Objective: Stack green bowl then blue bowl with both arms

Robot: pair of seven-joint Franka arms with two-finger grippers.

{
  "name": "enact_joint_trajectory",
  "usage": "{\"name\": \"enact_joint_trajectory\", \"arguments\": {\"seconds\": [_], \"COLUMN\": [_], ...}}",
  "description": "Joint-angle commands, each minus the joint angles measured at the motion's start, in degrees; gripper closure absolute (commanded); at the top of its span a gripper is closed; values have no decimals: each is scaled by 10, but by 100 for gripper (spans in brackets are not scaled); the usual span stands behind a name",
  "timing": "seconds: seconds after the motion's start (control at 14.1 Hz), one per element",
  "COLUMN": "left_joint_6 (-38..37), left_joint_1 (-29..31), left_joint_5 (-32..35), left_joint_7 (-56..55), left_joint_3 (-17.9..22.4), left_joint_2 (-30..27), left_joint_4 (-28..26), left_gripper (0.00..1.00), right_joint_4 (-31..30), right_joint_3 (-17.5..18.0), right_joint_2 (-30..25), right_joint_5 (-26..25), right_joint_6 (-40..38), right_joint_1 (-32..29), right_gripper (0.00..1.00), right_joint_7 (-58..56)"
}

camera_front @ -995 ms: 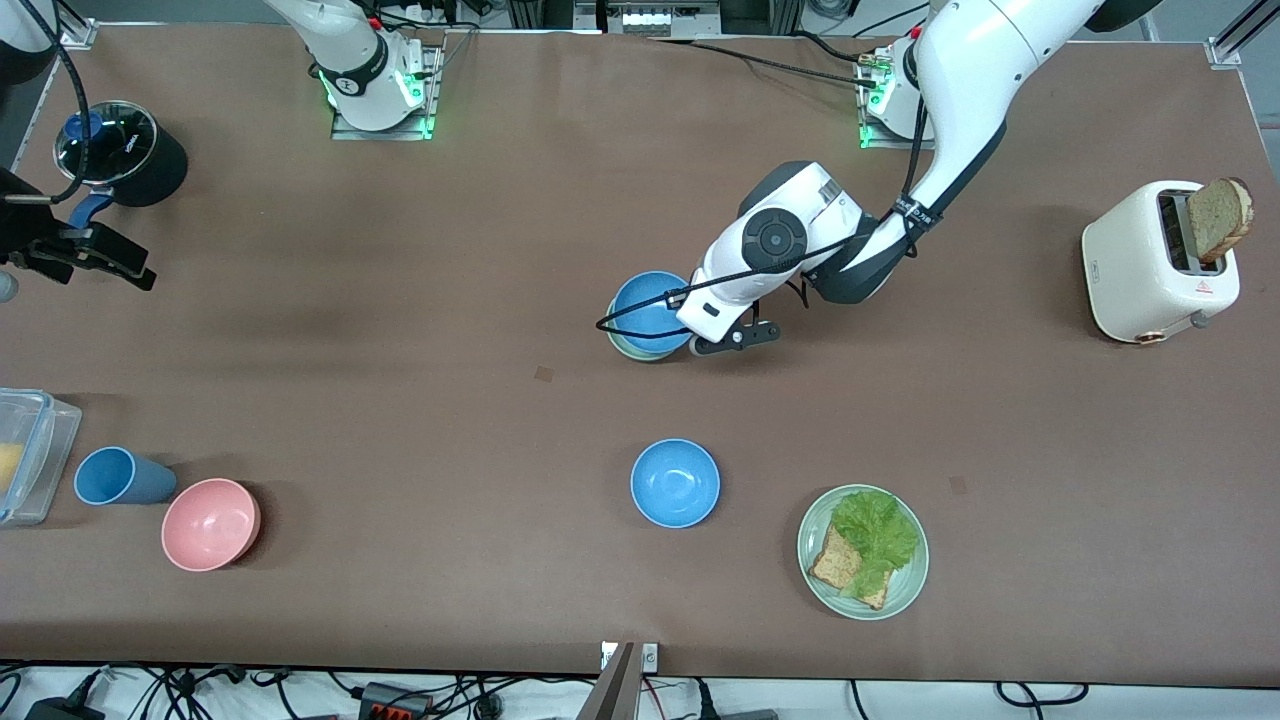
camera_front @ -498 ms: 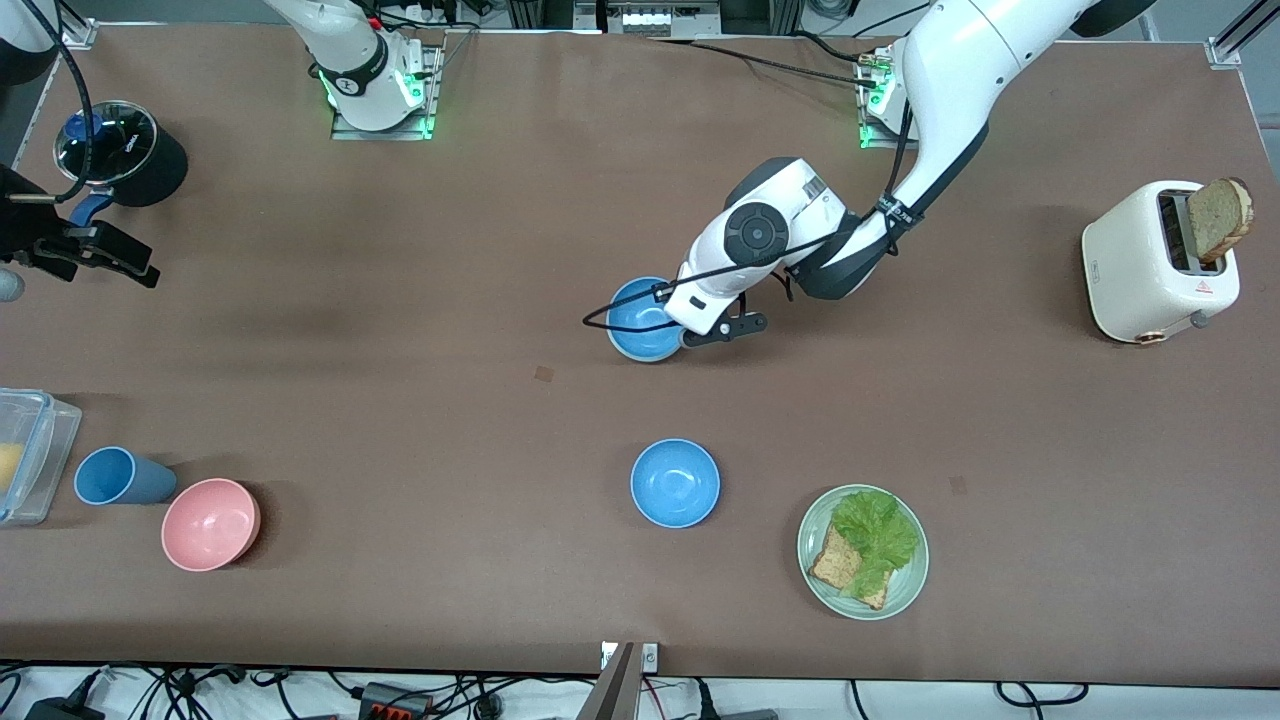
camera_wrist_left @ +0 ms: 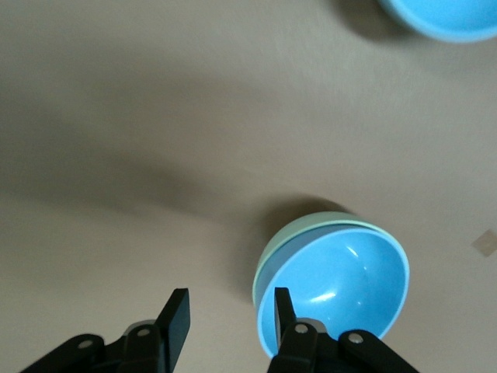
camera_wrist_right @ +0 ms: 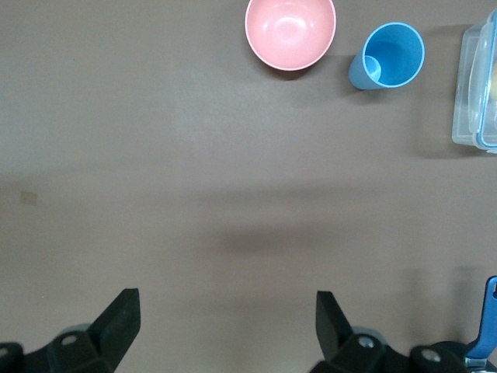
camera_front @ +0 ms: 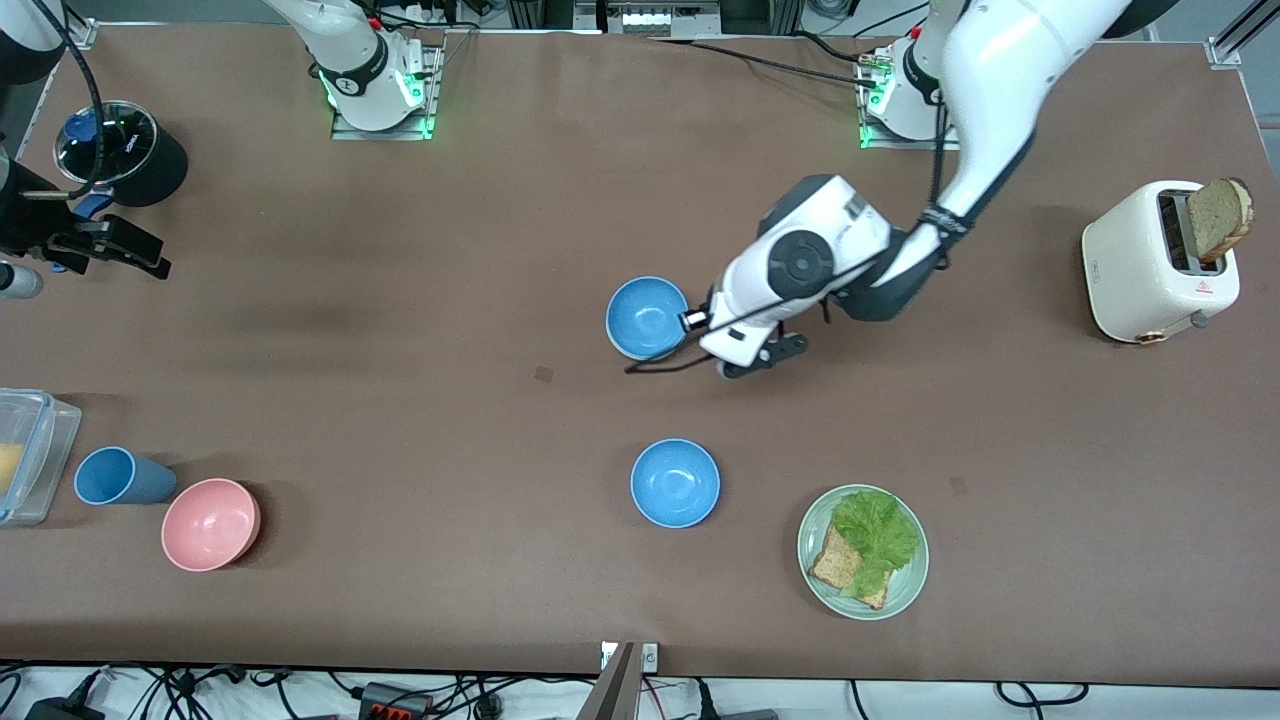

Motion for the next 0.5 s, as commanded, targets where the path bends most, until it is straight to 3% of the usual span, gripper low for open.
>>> {"name": "enact_joint_trajectory", "arguments": {"seconds": [0.0, 0.36, 0.43], "left_joint_6": [-73, -134, -134], "left_joint_1": [48, 204, 226], "left_joint_5": [9, 17, 34], "left_joint_7": [18, 272, 372], "left_joint_3": [-28, -93, -96], "left_joint_2": [-12, -51, -52], "left_joint_4": [34, 33, 34], "left_gripper": [47, 51, 53], "right_joint_4": [9, 9, 9], "right_joint_3": [4, 4, 4], "right_joint_2": [-5, -10, -11], "right_joint_5": [-7, -8, -8], "right_joint_6": [-14, -10, -7], "right_joint_1": [-2, -2, -2], "right_gripper": [0, 0, 0], "right_joint_7": [-6, -6, -6]}}
